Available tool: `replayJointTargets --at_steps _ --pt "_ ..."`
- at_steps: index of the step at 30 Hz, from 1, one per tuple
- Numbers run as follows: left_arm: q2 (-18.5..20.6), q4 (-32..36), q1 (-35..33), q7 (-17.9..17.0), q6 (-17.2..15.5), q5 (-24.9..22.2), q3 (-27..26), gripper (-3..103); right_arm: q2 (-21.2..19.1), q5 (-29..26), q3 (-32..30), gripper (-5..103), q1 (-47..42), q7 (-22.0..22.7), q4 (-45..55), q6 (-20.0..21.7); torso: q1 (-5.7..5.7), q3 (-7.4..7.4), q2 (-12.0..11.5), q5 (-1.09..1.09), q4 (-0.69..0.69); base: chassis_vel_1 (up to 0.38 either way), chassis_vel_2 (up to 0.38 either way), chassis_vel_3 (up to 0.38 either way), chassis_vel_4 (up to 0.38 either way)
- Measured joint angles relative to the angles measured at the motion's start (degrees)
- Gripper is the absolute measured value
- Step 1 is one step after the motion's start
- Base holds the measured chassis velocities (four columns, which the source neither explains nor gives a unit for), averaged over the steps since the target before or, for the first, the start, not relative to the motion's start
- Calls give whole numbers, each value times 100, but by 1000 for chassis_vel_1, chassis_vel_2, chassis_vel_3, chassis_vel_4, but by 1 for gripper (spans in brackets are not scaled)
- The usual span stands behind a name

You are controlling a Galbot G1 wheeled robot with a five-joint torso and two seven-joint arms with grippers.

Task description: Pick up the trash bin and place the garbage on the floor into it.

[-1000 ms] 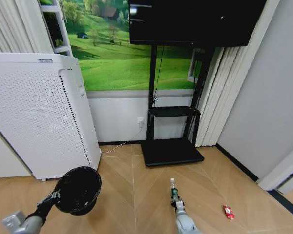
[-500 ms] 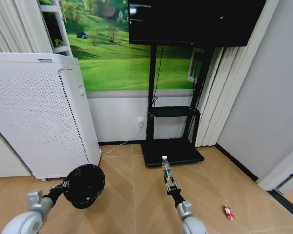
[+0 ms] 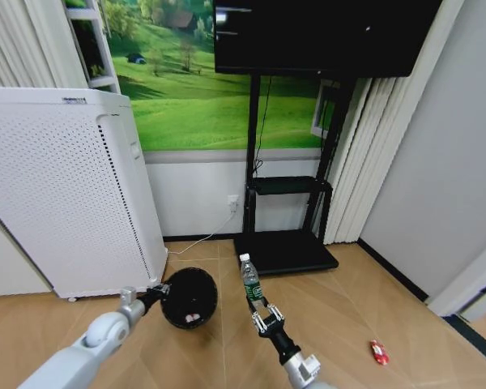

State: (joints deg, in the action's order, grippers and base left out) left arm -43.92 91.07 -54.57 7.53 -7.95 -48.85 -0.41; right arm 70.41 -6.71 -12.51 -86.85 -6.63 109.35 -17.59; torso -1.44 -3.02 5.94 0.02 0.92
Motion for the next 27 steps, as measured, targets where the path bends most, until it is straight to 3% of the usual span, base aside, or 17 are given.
replayJointTargets --at_steps 4,11,21,27 --pt "-381 -340 804 340 227 358 935 7 37 125 131 37 151 13 -231 -57 0 0 0 -1 0 0 0 0 0" --pt "-863 -475 1339 474 324 322 1689 7 7 129 155 37 210 20 -357 -138 0 0 0 1 2 0 0 0 0" --pt "-859 -232 1187 480 355 336 1698 7 59 183 180 36 281 76 -548 -186 0 0 0 -1 0 0 0 0 0" --pt "-764 -155 952 470 371 346 1430 7 126 231 311 57 320 246 -610 -149 0 0 0 -2 -1 0 0 0 0"
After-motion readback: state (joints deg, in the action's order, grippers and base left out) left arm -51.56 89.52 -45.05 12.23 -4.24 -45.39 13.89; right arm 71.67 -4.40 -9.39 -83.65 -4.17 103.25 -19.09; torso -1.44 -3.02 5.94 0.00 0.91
